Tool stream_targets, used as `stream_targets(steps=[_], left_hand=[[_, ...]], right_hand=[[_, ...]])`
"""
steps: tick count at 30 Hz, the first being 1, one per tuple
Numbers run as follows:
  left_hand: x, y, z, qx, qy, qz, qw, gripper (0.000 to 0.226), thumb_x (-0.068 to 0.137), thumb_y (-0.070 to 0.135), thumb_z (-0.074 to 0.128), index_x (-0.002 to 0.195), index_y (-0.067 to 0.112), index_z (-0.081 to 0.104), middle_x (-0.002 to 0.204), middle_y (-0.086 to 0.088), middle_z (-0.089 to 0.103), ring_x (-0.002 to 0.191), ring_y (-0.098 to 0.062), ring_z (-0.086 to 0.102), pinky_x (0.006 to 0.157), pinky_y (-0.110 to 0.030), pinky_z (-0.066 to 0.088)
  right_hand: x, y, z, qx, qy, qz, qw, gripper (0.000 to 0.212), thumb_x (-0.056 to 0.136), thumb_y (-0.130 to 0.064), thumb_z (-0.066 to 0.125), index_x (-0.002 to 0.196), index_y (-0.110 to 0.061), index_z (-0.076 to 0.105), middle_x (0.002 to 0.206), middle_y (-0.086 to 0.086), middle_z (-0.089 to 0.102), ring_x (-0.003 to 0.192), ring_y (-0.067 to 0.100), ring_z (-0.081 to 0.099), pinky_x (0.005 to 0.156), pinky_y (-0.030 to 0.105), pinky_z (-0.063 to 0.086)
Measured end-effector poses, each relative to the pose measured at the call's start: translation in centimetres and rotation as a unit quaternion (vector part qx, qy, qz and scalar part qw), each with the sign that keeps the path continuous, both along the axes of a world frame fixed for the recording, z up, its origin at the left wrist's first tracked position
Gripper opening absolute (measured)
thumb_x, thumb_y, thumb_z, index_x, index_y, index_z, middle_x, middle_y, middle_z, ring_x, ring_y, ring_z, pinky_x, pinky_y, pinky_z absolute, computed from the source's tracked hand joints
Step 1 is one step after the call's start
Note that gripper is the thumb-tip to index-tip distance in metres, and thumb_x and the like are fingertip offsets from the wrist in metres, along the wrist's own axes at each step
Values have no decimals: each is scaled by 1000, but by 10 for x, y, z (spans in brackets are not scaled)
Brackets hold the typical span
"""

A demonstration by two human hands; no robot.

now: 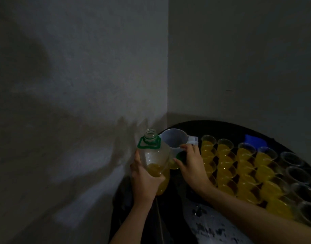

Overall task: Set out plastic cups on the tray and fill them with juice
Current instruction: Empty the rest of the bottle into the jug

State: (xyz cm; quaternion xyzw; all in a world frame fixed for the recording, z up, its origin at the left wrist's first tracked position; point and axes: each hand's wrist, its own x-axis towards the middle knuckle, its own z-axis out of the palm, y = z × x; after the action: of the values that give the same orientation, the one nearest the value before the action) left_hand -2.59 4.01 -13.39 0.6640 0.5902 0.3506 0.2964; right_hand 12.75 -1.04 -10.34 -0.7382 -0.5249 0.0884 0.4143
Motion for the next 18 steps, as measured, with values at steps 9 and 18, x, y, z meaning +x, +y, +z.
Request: stream_targets(steps=[9,18], left_hand=[[1,3,-4,15,-2,-3,1000,137,51,28,98,158,30,13,142,-15,47,126,-33,55,97,-40,49],[0,6,-11,27,-26,-11,999,137,54,21,95,158,33,8,148,-12,39,131,-30,49,94,-30,42]], right_hand=[[-26,-9,-55,-7,43,-10,999,43,89,-17,71,128,-15,52,122,2,55,105,9,55,85,17,41],[-37,-15,-119,-93,61,-8,994,50,89,-22,73,132,-19,47,124,3,62,112,16,59,91,24,48]])
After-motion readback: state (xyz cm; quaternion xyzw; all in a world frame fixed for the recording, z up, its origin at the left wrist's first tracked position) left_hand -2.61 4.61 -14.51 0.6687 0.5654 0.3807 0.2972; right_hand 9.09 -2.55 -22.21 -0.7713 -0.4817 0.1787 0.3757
